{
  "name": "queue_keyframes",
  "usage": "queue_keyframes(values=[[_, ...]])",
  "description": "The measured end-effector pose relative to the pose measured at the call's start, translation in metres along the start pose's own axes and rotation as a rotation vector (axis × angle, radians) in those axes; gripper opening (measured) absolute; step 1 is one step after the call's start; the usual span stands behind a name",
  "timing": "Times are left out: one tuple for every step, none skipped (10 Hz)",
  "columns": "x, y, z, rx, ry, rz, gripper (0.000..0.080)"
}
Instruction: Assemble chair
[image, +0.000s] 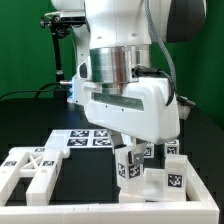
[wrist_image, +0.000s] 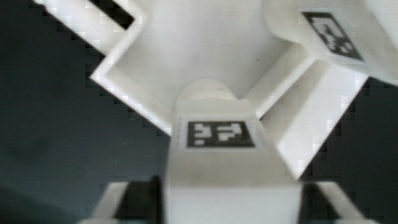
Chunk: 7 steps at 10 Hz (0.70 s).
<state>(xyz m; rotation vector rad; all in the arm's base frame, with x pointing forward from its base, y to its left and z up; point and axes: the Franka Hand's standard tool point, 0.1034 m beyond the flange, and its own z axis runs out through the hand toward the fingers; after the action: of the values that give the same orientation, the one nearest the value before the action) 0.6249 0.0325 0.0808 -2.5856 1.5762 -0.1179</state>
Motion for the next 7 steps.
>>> queue_keyframes(values=[[-0.0006, -0.0002, 0.0002, 0.001, -0.001, 0.036, 0.0495], [-0.0002, -0.0001, 0.0, 0.001, -0.001, -0.03, 0.0495], [-0.0002, -0.0003, -0.0004, 0.001, -0.001, -0.108, 0.0618], [-0.0018, -0.0016, -0.0005, 0.0, 0.003, -0.191, 0.0618], [-0.0021, -0.0018, -0.0003, 0.0, 0.003, -0.288, 0.0643], [-0.0012, -0.0013, -0.0002, -0.001, 0.004, -0.363, 0.0643], [-0.0011, -0.0012, -0.0002, -0.001, 0.004, -0.424, 0.0649]])
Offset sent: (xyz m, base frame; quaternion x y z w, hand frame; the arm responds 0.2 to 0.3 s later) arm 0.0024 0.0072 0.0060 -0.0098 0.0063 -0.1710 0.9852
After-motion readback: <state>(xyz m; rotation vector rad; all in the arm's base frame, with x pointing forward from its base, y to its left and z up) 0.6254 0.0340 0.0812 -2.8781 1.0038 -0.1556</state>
